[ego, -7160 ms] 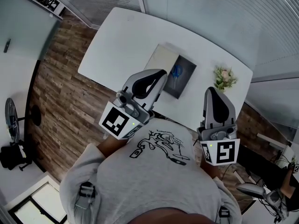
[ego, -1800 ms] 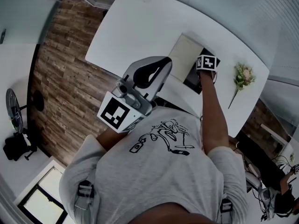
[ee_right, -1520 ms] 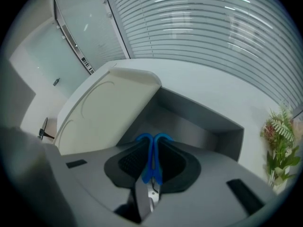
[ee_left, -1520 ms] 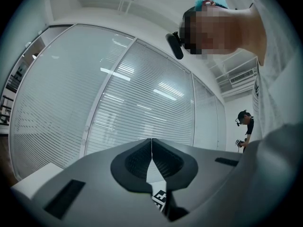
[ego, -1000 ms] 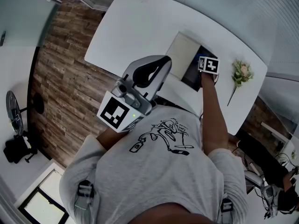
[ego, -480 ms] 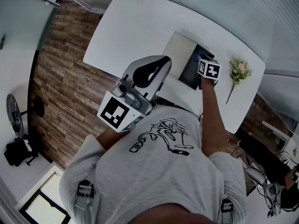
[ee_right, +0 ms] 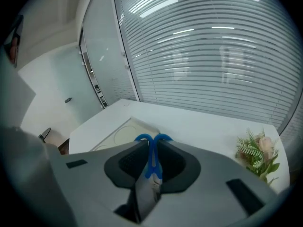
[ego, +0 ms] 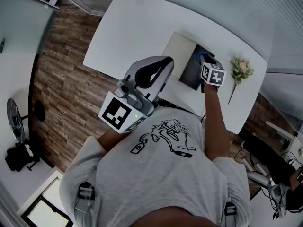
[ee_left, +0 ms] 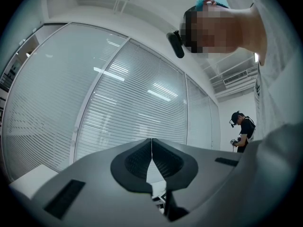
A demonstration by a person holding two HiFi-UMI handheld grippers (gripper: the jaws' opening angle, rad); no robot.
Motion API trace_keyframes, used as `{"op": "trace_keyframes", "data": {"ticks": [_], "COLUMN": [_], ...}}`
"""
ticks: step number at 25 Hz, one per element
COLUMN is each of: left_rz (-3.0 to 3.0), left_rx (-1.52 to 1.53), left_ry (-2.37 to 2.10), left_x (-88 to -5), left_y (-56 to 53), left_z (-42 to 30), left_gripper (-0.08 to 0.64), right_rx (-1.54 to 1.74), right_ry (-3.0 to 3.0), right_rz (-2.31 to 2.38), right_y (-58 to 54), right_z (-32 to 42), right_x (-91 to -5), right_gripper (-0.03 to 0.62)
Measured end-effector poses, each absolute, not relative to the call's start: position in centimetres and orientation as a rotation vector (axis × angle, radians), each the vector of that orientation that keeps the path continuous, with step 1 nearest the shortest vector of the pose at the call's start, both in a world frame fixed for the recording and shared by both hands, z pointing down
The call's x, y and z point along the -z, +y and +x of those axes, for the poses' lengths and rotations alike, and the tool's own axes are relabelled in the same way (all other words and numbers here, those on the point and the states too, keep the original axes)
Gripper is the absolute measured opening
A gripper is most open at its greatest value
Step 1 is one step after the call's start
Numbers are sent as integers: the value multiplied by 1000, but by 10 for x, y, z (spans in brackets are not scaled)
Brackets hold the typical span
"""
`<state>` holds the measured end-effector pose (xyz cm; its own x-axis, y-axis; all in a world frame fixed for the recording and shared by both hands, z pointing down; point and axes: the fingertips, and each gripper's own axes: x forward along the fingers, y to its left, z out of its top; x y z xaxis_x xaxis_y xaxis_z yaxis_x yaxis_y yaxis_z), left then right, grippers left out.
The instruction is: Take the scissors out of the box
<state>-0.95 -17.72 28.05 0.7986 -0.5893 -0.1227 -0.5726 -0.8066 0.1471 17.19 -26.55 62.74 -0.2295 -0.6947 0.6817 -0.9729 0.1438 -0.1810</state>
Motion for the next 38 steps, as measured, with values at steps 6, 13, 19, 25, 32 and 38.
{"op": "trace_keyframes", "data": {"ticks": [6, 13, 19, 25, 32, 38], "left_rz": [2889, 2900, 2904, 2910, 2913, 2919], "left_rx": [249, 249, 249, 253, 263, 261], "left_ry": [-922, -912, -904, -900, -894, -882], "left_x": [-280, -274, -272, -270, -267, -265], "left_y": [-176, -174, -174, -175, -175, -175], "left_z": [-5, 6, 7, 8, 8, 9], "left_gripper": [21, 21, 21, 21, 21, 21], "right_rx": [-790, -702, -623, -535, -439, -335], "right_ry": [-2049, -2124, -2185, -2246, -2303, -2351], "right_rz": [1621, 1656, 1687, 1709, 1731, 1744], "right_y": [-260, -252, -246, -238, -226, -215], "right_z": [173, 177, 173, 170, 170, 163], "right_x": [-599, -553, -516, -477, -436, -397], "right_gripper": [72, 72, 72, 72, 72, 72]}}
